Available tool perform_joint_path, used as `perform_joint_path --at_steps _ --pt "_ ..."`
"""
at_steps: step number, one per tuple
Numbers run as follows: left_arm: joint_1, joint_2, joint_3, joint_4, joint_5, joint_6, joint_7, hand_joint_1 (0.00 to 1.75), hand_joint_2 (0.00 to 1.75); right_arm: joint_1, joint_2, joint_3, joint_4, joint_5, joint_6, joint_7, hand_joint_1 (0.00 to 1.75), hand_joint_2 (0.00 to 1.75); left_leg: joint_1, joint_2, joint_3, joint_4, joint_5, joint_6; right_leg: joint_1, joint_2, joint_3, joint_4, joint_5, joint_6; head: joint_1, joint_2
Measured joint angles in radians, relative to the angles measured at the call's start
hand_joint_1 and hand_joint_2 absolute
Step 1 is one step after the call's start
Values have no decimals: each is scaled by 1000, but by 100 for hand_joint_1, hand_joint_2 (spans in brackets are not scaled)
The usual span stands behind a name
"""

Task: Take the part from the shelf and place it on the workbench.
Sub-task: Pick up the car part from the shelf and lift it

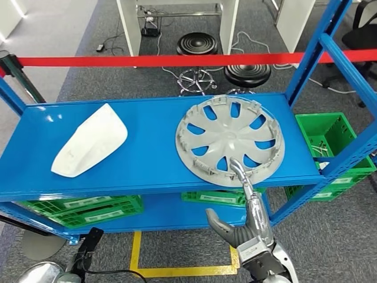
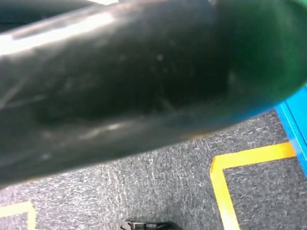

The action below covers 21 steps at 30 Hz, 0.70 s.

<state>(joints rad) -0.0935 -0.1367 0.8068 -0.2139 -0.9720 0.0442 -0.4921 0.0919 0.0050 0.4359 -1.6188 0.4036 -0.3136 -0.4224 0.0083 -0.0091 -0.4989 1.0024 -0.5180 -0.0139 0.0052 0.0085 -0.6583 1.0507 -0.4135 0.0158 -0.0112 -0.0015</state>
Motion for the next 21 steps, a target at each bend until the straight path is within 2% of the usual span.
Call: perform_joint_path --at_steps 2,3,6,7,8,9,11,12,13,16,18,19,21 --pt "-3 0 0 0 0 0 0 0 0 -1 0 -1 0 0 0 0 0 175 0 1 -5 24 -7 -9 -4 1 12 -4 -3 -11 -1 0" --pt "-5 -1 -1 0 0 0 0 0 0 -1 0 -1 0 0 0 -1 0 175 1 1 -24 61 -20 -14 -6 1 20 -6 -7 -15 -2 0" --pt "-5 -2 -1 0 0 0 0 0 0 0 0 -2 0 0 0 -1 0 175 1 2 -137 242 -93 -23 -7 2 38 -8 -26 -24 -3 0" --pt "-3 -2 -1 0 0 0 0 0 0 1 0 -2 0 0 0 -1 0 175 1 2 -167 278 -104 -23 -7 4 46 -8 -33 -25 -3 0" --pt "-2 -2 -1 0 0 0 0 0 0 1 0 -2 0 0 0 -1 0 175 0 2 -183 281 -92 -22 -7 5 56 -8 -41 -25 -3 0" --pt "-1 -1 -1 0 0 0 0 0 0 2 0 -2 0 0 0 -1 0 175 0 2 -182 248 -55 -20 -7 7 69 -8 -49 -25 -3 0" --pt "0 -1 -1 0 0 0 0 0 0 1 0 -2 0 0 0 -1 0 175 0 3 -154 125 51 -13 -6 7 91 -8 -67 -20 -3 0" --pt "0 -1 -1 0 0 0 0 0 0 1 0 -2 0 0 0 -1 0 175 -2 4 -140 69 80 -9 -5 8 99 -8 -75 -16 -3 0" --pt "0 -1 -1 0 0 0 0 0 0 1 0 -2 0 0 0 0 0 175 -4 5 -132 34 96 -4 -4 9 102 -9 -81 -10 -3 0" --pt "2 -2 -1 1 0 0 0 0 0 1 0 -3 0 0 1 0 0 175 -5 5 -120 11 94 13 -2 9 113 -12 -91 10 -5 0" --pt "1 -3 -1 1 0 0 0 0 0 -2 0 -3 0 0 0 -1 0 175 1 4 -103 7 90 25 -1 5 105 21 -114 21 1 0" --pt "0 -2 -1 1 0 0 0 0 0 -3 0 -3 0 0 0 -1 0 175 3 4 -95 6 85 30 -3 3 81 66 -136 26 3 0" --pt "0 -1 -1 1 0 1 0 0 0 -2 0 -3 0 0 0 -1 0 175 2 4 -84 6 74 35 -6 0 7 194 -186 34 8 0"
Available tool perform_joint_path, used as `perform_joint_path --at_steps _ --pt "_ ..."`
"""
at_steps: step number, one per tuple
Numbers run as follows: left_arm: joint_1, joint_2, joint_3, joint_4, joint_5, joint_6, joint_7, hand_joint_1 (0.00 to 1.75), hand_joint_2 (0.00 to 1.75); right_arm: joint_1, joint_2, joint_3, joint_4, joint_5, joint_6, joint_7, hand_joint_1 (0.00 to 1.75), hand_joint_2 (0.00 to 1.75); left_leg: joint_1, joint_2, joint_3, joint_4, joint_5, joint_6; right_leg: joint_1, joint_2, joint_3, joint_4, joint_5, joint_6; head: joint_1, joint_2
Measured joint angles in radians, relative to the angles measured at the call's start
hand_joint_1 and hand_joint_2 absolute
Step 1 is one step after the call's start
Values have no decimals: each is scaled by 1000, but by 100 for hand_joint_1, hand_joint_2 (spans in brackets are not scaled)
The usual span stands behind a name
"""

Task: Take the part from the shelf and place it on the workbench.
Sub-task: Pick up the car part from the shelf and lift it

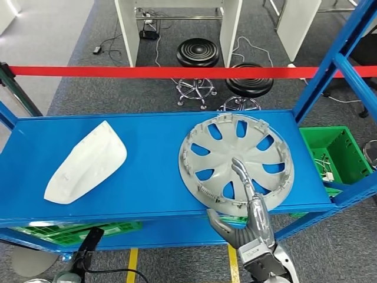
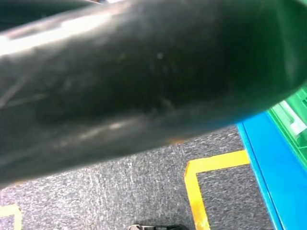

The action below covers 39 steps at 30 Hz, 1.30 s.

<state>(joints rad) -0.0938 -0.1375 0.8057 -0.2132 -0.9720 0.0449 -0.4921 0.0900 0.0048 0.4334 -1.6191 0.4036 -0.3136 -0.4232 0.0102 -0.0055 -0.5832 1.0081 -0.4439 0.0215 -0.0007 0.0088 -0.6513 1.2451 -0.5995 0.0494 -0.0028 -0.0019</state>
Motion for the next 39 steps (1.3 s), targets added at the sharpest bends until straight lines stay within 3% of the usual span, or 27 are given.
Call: perform_joint_path --at_steps 1,2,3,5,6,8,11,13,16,17,18,19,20,22,24,27,28,31,32,33,34,36,38,39 --pt "1 0 0 0 0 0 0 0 0 1 0 0 0 0 0 0 0 175 -1 0 6 0 -6 0 -1 0 -35 48 -12 1 0 0" --pt "2 0 0 0 0 0 0 0 0 2 0 0 0 0 0 0 0 175 -1 -1 13 0 -12 0 -1 0 -56 64 -3 1 0 0" --pt "2 0 0 0 0 0 0 0 0 2 0 0 0 0 0 1 0 175 -1 -2 23 0 -19 -1 -1 0 -59 42 28 0 0 0" --pt "3 0 0 0 0 0 0 0 0 2 0 0 0 0 0 1 0 175 -1 -5 46 0 -35 -5 1 0 -21 -82 124 -6 0 0" --pt "2 0 0 0 0 0 0 0 0 2 0 0 0 0 0 1 0 175 -2 -6 54 0 -42 -8 3 0 -2 -142 150 -11 0 0" --pt "2 0 0 0 0 0 0 0 0 2 0 0 1 0 0 1 0 175 -3 -6 59 1 -50 -17 8 -1 17 -195 168 -23 -3 0" --pt "2 -1 0 0 0 -1 0 0 0 4 0 -1 0 0 0 1 0 175 -4 -5 57 13 -51 -31 5 0 32 -208 175 -39 -6 0" --pt "-1 -2 -1 0 0 -1 0 0 0 1 0 -1 0 0 0 0 0 175 -3 -4 21 81 -73 -42 -2 -1 47 -221 175 -45 -10 0" --pt "-1 -1 -1 0 0 -1 0 0 0 1 0 -1 0 0 0 0 0 175 -1 -4 -82 248 -145 -53 -3 -1 56 -224 167 -53 -13 0" --pt "0 0 0 0 0 -1 0 0 0 1 0 -1 0 0 0 1 0 175 0 -4 -103 271 -147 -55 -4 0 59 -224 165 -54 -13 0" --pt "0 0 0 0 0 -1 0 0 0 1 0 -2 0 0 0 1 0 175 0 -4 -107 259 -126 -56 -5 1 62 -224 162 -53 -13 0" --pt "0 0 0 0 0 -1 0 0 0 1 0 -2 0 0 0 1 0 175 1 -3 -94 213 -87 -57 -6 2 67 -224 159 -51 -13 0" --pt "0 0 0 0 0 -1 0 0 0 1 0 -2 0 0 0 1 0 175 2 -3 -69 147 -40 -59 -8 3 71 -224 156 -48 -14 0" --pt "-2 0 0 0 0 -1 0 0 0 1 0 -2 0 0 0 1 0 175 4 -2 -25 30 8 -56 -7 4 76 -221 149 -38 -16 0" --pt "-3 0 0 0 0 -1 0 0 0 1 0 -1 0 0 0 1 0 175 3 -3 -15 -8 10 -43 -3 5 77 -220 148 -25 -18 0" --pt "-2 -2 0 1 0 0 0 0 0 0 0 -1 0 0 0 1 0 175 6 -5 -7 -11 20 -23 -2 2 73 -203 133 -9 -16 0" --pt "-2 -2 0 1 -1 7 7 0 0 0 0 -1 0 6 -3 6 0 175 7 -4 -4 -11 21 -18 -3 1 58 -171 111 -5 -13 0" --pt "0 0 0 1 -12 83 82 0 0 10 -14 -8 -6 55 -25 64 0 175 4 -3 -2 -11 17 -10 -3 -1 -32 12 24 2 -9 0" --pt "3 0 0 1 -15 109 105 0 0 18 -23 -15 -11 68 -27 81 0 175 2 -3 -1 -11 16 -9 -3 -1 -53 47 14 1 -9 0" --pt "6 1 0 1 -16 124 118 0 0 26 -31 -23 -18 74 -25 89 0 175 0 -4 1 -11 14 -7 -2 -1 -56 46 23 -1 -9 0" --pt "8 1 0 1 -16 131 122 0 0 32 -38 -31 -25 75 -20 91 0 175 -1 -5 3 -11 13 -7 -2 -1 -41 7 50 -5 -8 0" --pt "8 2 0 1 -18 135 126 0 0 35 -46 -43 -34 77 -10 94 0 175 -2 -8 9 -10 9 -10 1 -1 18 -127 119 -14 -8 0" --pt "8 2 0 1 -20 137 128 0 0 35 -49 -49 -39 78 3 99 0 175 -4 -8 10 -10 6 -19 6 0 55 -211 144 -24 -9 0" --pt "8 2 0 1 -21 137 129 0 0 37 -51 -50 -41 80 11 103 0 175 -5 -8 9 -8 8 -25 8 1 56 -220 143 -28 -10 0"
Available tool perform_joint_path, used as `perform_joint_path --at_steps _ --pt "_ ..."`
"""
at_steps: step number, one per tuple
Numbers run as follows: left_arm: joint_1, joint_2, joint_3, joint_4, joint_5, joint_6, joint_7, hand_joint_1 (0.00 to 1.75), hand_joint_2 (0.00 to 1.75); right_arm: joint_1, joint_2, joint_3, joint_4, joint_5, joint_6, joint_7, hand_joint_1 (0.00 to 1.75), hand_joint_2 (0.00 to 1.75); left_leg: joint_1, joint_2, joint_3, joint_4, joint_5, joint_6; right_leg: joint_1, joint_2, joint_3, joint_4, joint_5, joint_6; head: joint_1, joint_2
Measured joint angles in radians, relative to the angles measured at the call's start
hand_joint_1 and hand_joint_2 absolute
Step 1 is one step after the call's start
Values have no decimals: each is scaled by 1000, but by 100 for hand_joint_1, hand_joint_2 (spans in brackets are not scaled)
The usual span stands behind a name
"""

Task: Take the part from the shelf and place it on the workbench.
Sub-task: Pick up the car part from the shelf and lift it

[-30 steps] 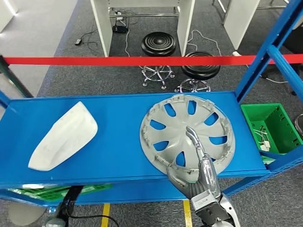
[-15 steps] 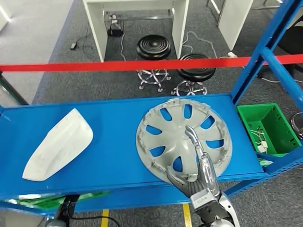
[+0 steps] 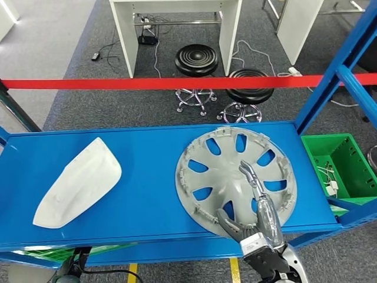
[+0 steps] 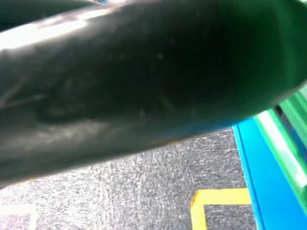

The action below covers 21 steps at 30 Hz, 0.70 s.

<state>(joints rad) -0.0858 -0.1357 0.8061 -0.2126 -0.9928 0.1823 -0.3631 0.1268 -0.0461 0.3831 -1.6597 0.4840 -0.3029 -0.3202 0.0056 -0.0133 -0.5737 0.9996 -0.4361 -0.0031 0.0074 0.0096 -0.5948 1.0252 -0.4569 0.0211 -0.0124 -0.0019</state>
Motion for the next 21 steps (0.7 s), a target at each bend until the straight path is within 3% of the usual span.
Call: perform_joint_path --at_steps 2,4,7,8,9,10,12,13,15,17,19,21 --pt "1 1 0 0 0 1 1 0 0 4 -5 -2 -1 7 11 6 0 175 1 1 0 4 1 -12 -1 0 8 -4 11 -10 -1 0" --pt "0 0 0 0 -1 1 2 0 0 4 -8 -5 -1 12 14 8 0 175 2 2 -13 39 -24 -23 -5 0 15 -7 15 -19 -2 0" --pt "0 1 -1 0 -1 2 3 0 0 6 -10 -7 -1 12 15 9 0 175 3 3 -95 217 -118 -33 -6 -1 16 -8 14 -26 -3 0" --pt "1 1 -1 0 -1 2 3 0 0 7 -11 -7 -1 12 16 10 0 175 3 3 -119 265 -135 -34 -6 -1 16 -8 14 -26 -3 0" --pt "2 2 0 0 -1 2 3 0 0 8 -12 -7 -1 12 16 10 0 175 3 3 -127 277 -131 -33 -6 0 17 -8 14 -27 -3 0" --pt "2 2 0 0 -1 2 3 0 0 9 -13 -8 -1 12 17 11 0 175 4 3 -118 251 -108 -32 -7 0 18 -8 13 -26 -3 0" --pt "1 3 0 0 -1 2 3 0 0 9 -14 -8 -1 12 17 12 0 175 4 4 -62 122 -33 -29 -6 1 22 -7 12 -23 -3 0" --pt "0 3 0 0 -1 2 3 0 0 9 -14 -9 -1 12 17 12 0 175 3 5 -35 58 -14 -26 -5 1 22 -6 11 -21 -3 0" --pt "-1 3 0 0 -1 2 3 0 0 8 -15 -10 -1 14 23 16 0 87 1 5 -12 -4 3 -18 -1 1 17 -5 9 -12 -2 0" --pt "1 3 0 0 -1 2 3 0 0 9 -20 -10 -1 23 37 31 0 0 1 4 -12 -7 10 -5 -1 1 13 -5 8 -2 -2 0" --pt "2 2 0 0 -1 1 4 0 0 8 -30 -12 -1 39 49 45 0 0 5 5 -10 -10 14 6 -2 0 0 23 -15 10 3 0" --pt "1 4 0 0 -1 0 4 0 0 6 -42 -15 0 55 54 51 0 0 7 5 -9 -11 14 13 -5 -1 -48 129 -74 21 9 0"
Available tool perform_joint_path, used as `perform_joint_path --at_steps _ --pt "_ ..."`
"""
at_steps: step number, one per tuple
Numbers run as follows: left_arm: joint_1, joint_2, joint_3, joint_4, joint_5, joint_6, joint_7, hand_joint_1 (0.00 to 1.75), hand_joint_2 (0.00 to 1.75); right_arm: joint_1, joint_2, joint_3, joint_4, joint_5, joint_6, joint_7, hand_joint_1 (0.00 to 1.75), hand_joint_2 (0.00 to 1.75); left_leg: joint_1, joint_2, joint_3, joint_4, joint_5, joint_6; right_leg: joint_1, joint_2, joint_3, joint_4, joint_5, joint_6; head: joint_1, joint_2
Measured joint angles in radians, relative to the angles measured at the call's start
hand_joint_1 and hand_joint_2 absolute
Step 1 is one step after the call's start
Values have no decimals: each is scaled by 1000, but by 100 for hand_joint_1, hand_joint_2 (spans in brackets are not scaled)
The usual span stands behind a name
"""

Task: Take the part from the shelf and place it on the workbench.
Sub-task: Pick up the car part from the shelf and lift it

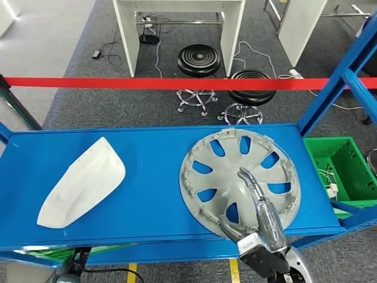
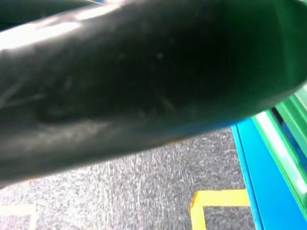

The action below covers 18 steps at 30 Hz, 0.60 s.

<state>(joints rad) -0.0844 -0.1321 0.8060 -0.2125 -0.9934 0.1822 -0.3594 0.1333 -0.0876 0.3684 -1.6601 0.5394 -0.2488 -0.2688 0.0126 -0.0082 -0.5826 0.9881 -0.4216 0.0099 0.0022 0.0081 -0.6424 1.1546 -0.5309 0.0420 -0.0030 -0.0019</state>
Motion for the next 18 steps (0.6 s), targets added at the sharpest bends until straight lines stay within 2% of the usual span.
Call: perform_joint_path --at_steps 1,2,3,4,6,7,8,9,11,13,14,16,17,18 --pt "0 1 0 0 0 -1 0 0 0 0 -6 -1 1 9 4 2 0 44 0 0 0 0 -1 2 -2 0 -33 71 -31 4 2 0" --pt "1 2 0 0 0 -2 0 0 0 0 -12 -2 2 18 8 5 0 87 -1 0 0 0 -1 2 -3 0 -59 126 -49 7 2 0" --pt "1 3 0 0 -1 -3 0 0 0 -1 -19 -2 3 26 16 7 0 131 -1 0 0 1 -1 3 -4 0 -71 149 -49 8 2 0" --pt "1 3 0 0 -1 -4 0 0 0 -3 -25 -2 3 31 27 10 0 175 0 0 1 1 -2 2 -4 0 -63 130 -28 8 2 0" --pt "0 3 0 0 -2 -4 0 0 0 -11 -39 -2 4 32 56 15 0 175 0 -2 5 1 -4 -1 -6 0 -2 2 41 7 2 0" --pt "0 4 0 0 -3 -4 0 0 0 -16 -45 -2 4 29 74 17 0 175 -1 -2 5 3 -5 -5 -6 1 33 -64 64 6 2 0" --pt "-1 5 0 0 -3 -4 1 0 0 -21 -51 -1 6 27 91 18 0 175 -3 -3 4 5 -5 -10 -6 1 56 -108 76 3 1 0" --pt "-1 6 0 0 -4 -4 1 0 0 -25 -56 -1 8 24 109 19 0 175 -5 -3 3 6 -5 -15 -5 3 67 -129 77 -1 -1 0" --pt "-2 8 0 0 -5 -4 4 0 0 -29 -70 -1 14 16 145 20 0 175 -4 -4 1 4 -2 -25 -3 4 68 -131 77 -13 -3 0" --pt "-2 8 -1 0 -6 -4 6 0 0 -35 -83 -1 19 4 176 21 0 175 -3 -3 -7 22 -19 -34 -5 3 68 -134 81 -27 -4 0" --pt "-3 8 -1 0 -6 -4 6 0 0 -39 -89 -1 21 -1 190 21 0 175 -3 -2 -23 61 -44 -38 -7 3 68 -136 83 -34 -6 0" --pt "-3 9 -1 0 -5 -3 6 0 0 -45 -99 -1 26 -9 219 24 0 175 -3 -1 -81 193 -113 -44 -7 1 67 -137 83 -41 -9 0" --pt "-3 10 -1 0 -5 -3 7 0 0 -46 -106 -1 30 -13 234 27 0 175 -3 -1 -109 256 -137 -45 -7 1 67 -137 83 -42 -9 0" --pt "-2 11 -1 0 -5 -3 7 0 0 -46 -112 -1 33 -18 248 29 0 175 -3 -1 -125 291 -143 -45 -7 1 67 -137 83 -42 -9 0"
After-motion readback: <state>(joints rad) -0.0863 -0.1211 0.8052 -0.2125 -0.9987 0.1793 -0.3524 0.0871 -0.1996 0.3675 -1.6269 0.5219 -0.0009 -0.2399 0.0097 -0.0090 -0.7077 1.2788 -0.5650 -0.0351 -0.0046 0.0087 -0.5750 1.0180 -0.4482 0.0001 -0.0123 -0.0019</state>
